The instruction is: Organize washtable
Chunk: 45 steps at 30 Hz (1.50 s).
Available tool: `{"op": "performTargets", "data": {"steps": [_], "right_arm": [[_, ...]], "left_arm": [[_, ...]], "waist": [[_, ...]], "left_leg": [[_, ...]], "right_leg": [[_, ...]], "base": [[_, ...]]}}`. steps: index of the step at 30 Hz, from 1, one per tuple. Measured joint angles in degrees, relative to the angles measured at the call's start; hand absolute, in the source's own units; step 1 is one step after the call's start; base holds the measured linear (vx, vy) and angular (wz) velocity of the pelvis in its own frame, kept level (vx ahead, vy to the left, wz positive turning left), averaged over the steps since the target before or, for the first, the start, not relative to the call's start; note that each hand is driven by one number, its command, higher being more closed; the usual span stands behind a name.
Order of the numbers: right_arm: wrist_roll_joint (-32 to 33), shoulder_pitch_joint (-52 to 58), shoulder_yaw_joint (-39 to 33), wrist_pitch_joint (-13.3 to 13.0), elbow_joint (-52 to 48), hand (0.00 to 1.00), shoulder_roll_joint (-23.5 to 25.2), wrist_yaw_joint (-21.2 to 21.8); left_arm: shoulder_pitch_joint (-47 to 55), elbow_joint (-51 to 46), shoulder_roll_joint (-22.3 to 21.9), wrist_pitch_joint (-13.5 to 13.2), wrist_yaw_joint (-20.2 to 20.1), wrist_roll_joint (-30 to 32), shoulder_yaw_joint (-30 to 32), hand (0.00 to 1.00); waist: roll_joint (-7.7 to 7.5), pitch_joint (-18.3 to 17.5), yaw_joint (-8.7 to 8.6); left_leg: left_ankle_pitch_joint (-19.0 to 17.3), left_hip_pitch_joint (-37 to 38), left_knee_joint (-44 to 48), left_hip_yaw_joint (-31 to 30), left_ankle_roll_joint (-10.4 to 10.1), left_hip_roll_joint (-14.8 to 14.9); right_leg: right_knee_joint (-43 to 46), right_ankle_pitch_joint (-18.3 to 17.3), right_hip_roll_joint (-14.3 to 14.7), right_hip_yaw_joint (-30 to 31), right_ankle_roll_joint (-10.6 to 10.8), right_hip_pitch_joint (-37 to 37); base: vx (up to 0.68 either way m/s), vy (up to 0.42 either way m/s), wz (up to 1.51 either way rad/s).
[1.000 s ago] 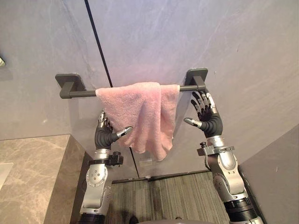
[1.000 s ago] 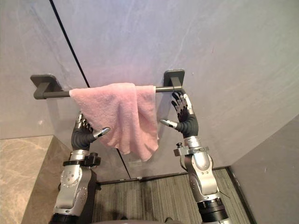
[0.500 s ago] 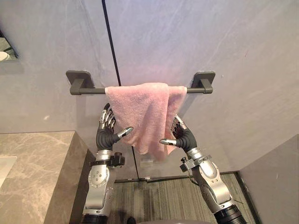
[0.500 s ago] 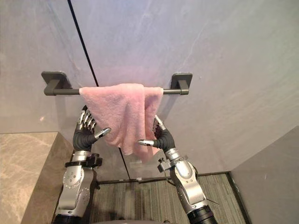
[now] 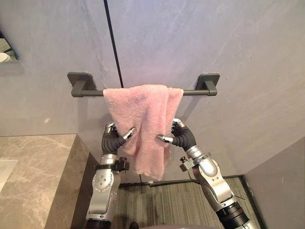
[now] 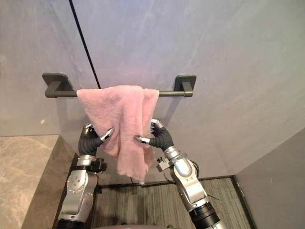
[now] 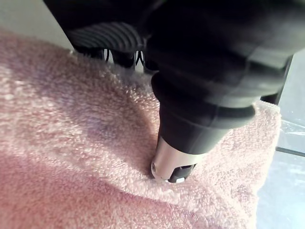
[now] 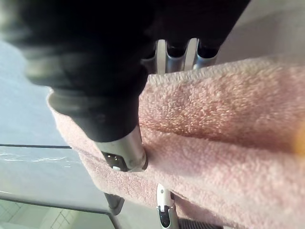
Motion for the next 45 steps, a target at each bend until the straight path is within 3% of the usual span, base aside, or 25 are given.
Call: {"op": "performTargets", "data": {"steps": [15, 36, 37, 41, 45], "right_arm": [[-0.15, 0.1, -0.77, 0.01, 0.0, 1.0, 0.47, 0.31], [-3.47, 1.09, -7.03, 0.06, 0.0, 1.0, 5.25, 0.29], [-3.93, 1.1, -7.23, 0.06, 0.0, 0.0, 5.61, 0.28], [-3.96, 1.1, -9.27, 0.06, 0.01, 0.0, 6.36, 0.03], [-3.5, 1.09, -18.31, -0.65, -0.03, 0.0, 6.71, -2.86]], "left_arm": [[-0.35, 0.0, -0.02, -0.19, -1.38, 0.05, -0.65, 1.0], [-0.58, -0.01, -2.53, -0.25, -3.78, 1.17, -0.62, 1.0], [-0.6, -0.01, -2.59, -0.25, -3.79, 1.17, -0.58, 1.0], [-0.6, 0.0, -2.79, -0.23, -3.79, 1.16, 0.4, 1.0], [-0.54, -0.19, -2.85, -0.86, -2.47, 1.0, 7.87, 1.0]], "waist": [[0.05, -0.03, -0.01], [0.13, 0.07, 0.03], [0.19, 0.11, 0.02], [0.31, 0.29, 0.02], [0.44, 0.47, 0.02]], "left_leg": [[0.02, -0.01, 0.0, -0.04, 0.0, -0.01], [0.0, -0.21, 0.0, -0.61, -0.01, -0.15], [-0.01, -0.22, 0.0, -0.64, -0.01, -0.15], [-0.02, -0.3, 0.0, -0.76, -0.01, -0.16], [-0.05, -0.33, 0.0, -0.84, -0.01, -0.17]], "right_leg": [[0.01, -0.01, -0.01, -0.03, 0.01, 0.0], [0.01, -0.16, -0.16, -0.36, 0.21, 0.13], [0.01, -0.18, -0.16, -0.38, 0.23, 0.14], [0.01, -0.23, -0.18, -0.52, 0.3, 0.15], [-0.01, -0.3, -0.2, -0.89, 0.33, 0.17]], "base": [[0.0, 0.0, 0.0], [0.0, 0.0, 0.0], [0.0, 0.0, 0.0], [0.0, 0.0, 0.01], [0.0, 0.0, 0.0]]}}
